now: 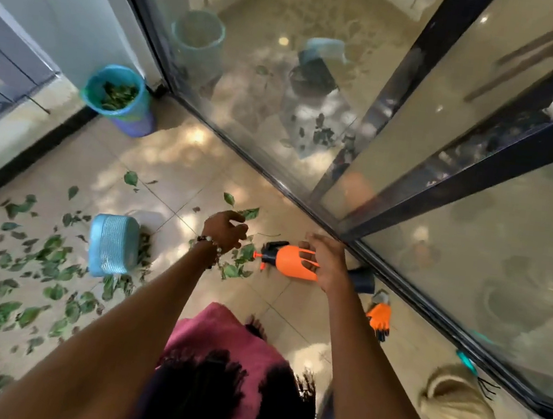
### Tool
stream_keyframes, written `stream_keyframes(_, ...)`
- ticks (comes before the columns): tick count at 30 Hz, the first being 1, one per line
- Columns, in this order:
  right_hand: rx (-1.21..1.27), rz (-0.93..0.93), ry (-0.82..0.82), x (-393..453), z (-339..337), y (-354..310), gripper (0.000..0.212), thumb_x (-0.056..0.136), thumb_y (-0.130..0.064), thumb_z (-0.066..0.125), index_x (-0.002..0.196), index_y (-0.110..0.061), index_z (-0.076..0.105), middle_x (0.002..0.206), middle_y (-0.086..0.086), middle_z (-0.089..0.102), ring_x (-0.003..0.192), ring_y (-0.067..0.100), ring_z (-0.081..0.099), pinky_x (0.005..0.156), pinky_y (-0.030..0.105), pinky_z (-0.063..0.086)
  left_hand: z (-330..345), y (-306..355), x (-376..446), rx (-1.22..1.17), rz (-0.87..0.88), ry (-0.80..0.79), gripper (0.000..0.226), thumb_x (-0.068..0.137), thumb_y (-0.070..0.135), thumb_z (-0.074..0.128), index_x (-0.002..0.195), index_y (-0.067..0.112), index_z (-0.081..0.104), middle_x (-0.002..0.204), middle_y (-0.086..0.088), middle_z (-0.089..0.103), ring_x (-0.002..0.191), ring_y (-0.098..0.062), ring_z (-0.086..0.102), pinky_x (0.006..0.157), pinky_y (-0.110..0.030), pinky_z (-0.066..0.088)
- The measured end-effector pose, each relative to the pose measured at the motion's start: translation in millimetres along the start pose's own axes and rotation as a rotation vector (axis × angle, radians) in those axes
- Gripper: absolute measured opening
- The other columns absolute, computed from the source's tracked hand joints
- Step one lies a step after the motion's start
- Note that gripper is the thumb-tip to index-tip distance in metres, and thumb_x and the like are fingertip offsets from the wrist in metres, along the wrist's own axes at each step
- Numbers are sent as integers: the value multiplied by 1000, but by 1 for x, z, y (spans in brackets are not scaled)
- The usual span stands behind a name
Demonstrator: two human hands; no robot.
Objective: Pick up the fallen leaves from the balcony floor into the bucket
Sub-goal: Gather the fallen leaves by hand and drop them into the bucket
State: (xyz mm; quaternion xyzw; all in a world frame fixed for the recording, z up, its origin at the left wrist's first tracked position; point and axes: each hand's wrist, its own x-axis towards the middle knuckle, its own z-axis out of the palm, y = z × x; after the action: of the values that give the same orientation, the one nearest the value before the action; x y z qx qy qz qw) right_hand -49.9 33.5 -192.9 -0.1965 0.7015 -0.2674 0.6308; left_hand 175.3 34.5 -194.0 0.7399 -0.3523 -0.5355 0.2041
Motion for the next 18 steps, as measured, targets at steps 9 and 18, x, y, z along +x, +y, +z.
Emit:
stream_keyframes(9,-232,-17,-24,13,37,30,16,96,-17,54,98,-8,67,80,7,67,62,16,56,54,24,43,-28,-62,-19,-40,-103,119,13,94,15,60,105,11,66,84,-11,72,61,-21,65,48,-20,45)
stream_keyframes(18,-783,-163,-199,118,68,128,24,91,-13,54,70,-15,67,66,2,66,63,17,58,64,30,43,5,-178,49,-136,-229,204,15,93,14,58,103,9,68,83,-13,73,62,-22,66,50,-21,45)
